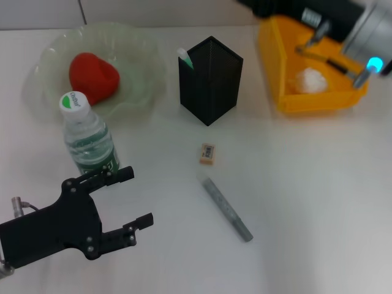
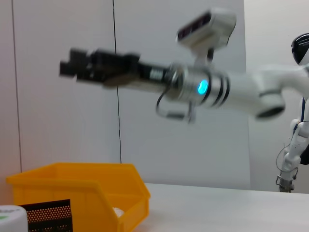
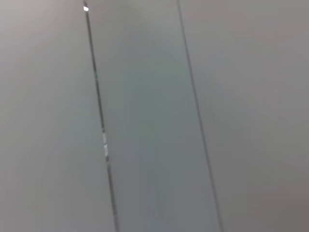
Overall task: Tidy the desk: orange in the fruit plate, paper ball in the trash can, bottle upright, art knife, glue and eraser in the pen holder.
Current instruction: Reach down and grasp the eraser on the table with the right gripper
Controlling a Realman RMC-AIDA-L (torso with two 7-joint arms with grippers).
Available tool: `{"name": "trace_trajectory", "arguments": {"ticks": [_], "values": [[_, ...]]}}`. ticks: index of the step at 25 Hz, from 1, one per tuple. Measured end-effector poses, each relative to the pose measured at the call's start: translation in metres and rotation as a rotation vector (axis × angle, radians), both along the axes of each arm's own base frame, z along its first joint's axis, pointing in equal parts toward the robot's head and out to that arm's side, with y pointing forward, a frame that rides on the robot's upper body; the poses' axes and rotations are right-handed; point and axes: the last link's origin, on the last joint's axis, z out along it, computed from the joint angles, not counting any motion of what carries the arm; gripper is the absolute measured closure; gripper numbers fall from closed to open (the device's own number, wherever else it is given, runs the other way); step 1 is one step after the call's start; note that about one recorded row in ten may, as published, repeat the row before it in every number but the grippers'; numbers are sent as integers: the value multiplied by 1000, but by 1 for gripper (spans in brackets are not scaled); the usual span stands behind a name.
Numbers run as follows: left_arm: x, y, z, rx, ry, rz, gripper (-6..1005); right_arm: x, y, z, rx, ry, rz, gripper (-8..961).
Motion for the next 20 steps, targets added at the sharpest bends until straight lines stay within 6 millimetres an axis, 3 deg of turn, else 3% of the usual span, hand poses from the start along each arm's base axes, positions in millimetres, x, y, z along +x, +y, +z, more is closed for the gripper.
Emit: {"name": "trace_trajectory", "arguments": {"ticks": [3,4,5,9,12,16,17,18,19,20], "values": [[0,0,0,-1,-1,1,214,-33,-13,20,-114,-108,26,370],[0,0,0,-1,-2,0,214,-46,-23,18,-249,-283,-11,328],[0,0,0,-2,-2,0,214,-46,-23,18,-249,-283,-11,287],[1,0,0,-3,-4,-3,214,-51,-30,11,-423,-620,-166,176],[1,1,0,-3,-4,-4,214,-53,-23,9,-471,-865,-309,106],[1,0,0,-5,-3,-6,214,-53,-10,-4,-496,-985,-459,114],[1,0,0,-4,-4,-5,214,-55,-6,-18,-527,-1018,-479,116],[1,0,0,-4,-4,-5,214,-55,-6,-18,-527,-1018,-479,116],[1,0,0,-4,-4,-5,214,-53,-2,-36,-552,-1065,-484,116],[1,0,0,-4,-4,-5,214,-53,-2,-36,-552,-1065,-484,116]]}}
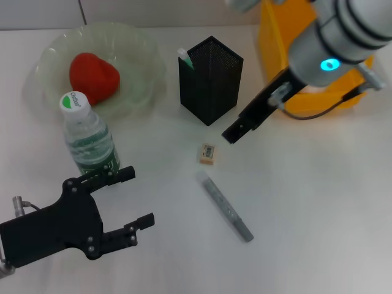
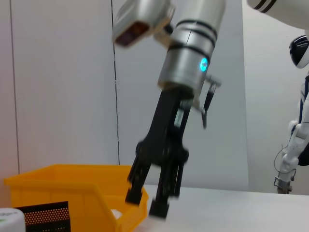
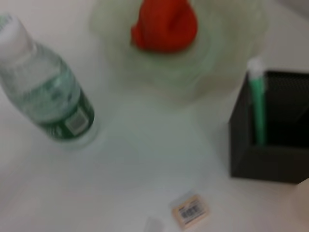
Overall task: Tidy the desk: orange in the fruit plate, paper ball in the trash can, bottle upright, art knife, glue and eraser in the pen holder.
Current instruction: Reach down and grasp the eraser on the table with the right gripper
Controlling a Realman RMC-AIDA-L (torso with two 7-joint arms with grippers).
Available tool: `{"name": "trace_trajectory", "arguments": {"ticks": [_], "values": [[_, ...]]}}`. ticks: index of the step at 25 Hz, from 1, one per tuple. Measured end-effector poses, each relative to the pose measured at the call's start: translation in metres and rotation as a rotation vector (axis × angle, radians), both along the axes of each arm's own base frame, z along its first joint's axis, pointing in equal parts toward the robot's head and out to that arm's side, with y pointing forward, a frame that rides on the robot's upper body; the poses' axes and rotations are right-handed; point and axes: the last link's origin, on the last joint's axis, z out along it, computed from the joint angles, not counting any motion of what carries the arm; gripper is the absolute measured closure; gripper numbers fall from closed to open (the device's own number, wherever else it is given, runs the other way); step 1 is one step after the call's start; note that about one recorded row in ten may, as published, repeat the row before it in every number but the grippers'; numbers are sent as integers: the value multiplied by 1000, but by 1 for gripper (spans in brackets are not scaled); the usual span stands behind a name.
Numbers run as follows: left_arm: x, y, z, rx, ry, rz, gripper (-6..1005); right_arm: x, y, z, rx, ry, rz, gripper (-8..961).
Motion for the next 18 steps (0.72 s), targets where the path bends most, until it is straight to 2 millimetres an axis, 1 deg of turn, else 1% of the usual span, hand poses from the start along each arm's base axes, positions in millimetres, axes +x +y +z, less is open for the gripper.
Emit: {"name": "trace_trajectory", "arguments": {"ticks": [3,9,14,18], "values": [[0,0,0,-2,-2,0,214,4,7,-23,-16,-48,-4,116],[1,0,1,-2,-4,-4,214,8,18,-49,-26,-27,-38,117],[1,1,1,-3,-4,-7,214,16,19,-63,-32,-59,-29,117],[2,1,1,-3,-4,-10,214,20,20,-68,-31,-63,-31,118]]}}
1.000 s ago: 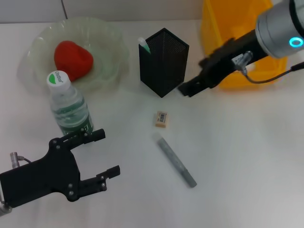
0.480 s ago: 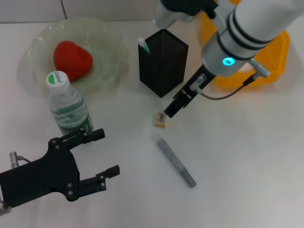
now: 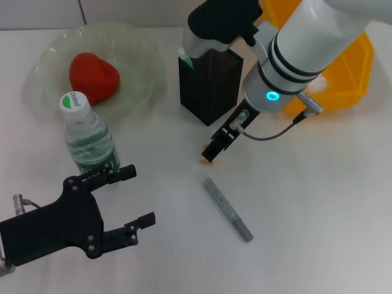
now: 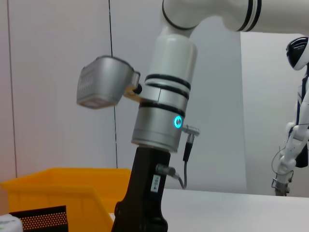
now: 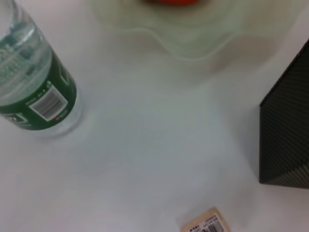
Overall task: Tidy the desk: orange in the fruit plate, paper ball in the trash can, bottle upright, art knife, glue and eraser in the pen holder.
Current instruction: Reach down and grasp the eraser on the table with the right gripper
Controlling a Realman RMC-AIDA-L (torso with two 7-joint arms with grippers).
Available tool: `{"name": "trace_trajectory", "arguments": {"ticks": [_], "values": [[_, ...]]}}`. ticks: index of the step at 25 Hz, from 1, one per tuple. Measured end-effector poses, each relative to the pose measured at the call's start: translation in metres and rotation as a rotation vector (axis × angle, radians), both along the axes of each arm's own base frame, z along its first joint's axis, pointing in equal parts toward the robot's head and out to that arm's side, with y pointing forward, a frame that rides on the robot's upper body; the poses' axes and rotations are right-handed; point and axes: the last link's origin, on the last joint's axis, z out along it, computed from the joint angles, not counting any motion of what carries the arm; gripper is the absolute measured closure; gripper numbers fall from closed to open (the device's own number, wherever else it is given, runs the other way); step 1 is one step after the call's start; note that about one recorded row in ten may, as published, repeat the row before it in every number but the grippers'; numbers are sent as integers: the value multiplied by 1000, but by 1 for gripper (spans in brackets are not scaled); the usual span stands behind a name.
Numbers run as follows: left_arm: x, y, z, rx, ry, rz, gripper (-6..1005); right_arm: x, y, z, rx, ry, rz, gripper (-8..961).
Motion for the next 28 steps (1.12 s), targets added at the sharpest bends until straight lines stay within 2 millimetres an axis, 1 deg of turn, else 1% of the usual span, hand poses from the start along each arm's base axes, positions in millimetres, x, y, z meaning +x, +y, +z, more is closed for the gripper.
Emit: {"name": "trace_trajectory", "arguments": {"ticks": [1,14,24,28], "values": [[0,0,0,0,0,-1,214,1,0,-3,-1,7,-7,118],[2,1,-1,1,-5,-9,214,6,-1,-19,-4,11,19,117],[4,3,-2,-1,-5,-17,214,8,-2,-23,-4,4,29,120],[5,4,-3,-3,-6,-19,214,8,-2,-23,-1,7,30,310]]}}
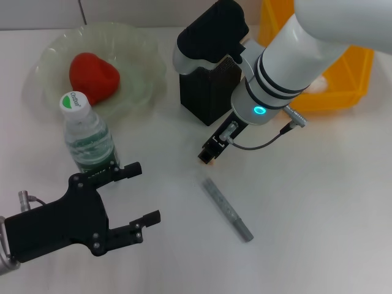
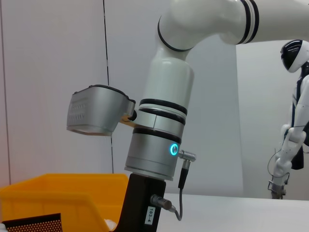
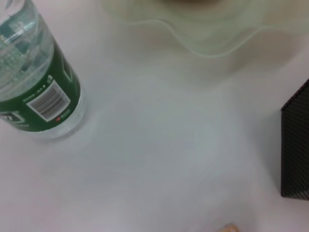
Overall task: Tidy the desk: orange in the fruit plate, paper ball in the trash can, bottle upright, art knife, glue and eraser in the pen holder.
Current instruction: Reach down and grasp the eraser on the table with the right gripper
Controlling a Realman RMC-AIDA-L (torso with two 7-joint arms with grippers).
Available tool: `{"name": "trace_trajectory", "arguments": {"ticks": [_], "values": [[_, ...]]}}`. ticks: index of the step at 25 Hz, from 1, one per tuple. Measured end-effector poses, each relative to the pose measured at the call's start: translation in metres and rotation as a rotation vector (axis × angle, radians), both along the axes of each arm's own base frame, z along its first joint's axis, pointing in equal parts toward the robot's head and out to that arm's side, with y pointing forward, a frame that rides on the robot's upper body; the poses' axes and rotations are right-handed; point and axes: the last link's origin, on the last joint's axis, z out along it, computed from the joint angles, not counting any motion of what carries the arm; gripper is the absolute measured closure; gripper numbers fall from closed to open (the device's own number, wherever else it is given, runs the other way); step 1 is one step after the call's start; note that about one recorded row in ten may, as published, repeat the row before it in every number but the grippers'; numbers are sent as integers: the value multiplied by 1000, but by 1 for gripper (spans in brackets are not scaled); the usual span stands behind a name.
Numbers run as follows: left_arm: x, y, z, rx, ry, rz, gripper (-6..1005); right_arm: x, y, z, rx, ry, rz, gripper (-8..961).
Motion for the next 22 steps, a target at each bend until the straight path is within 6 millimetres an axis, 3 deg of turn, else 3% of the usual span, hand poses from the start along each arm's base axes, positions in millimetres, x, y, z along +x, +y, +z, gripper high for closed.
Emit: {"name": "trace_trajectory", "arguments": {"ticks": [5,22], "values": [[1,1,0,-1,0,-4,214,3,-1,-2,-2,-8,7,475],[1,1,-1,-3,1,-5,214,3,-4,-8,-28,-40,112,478]]}}
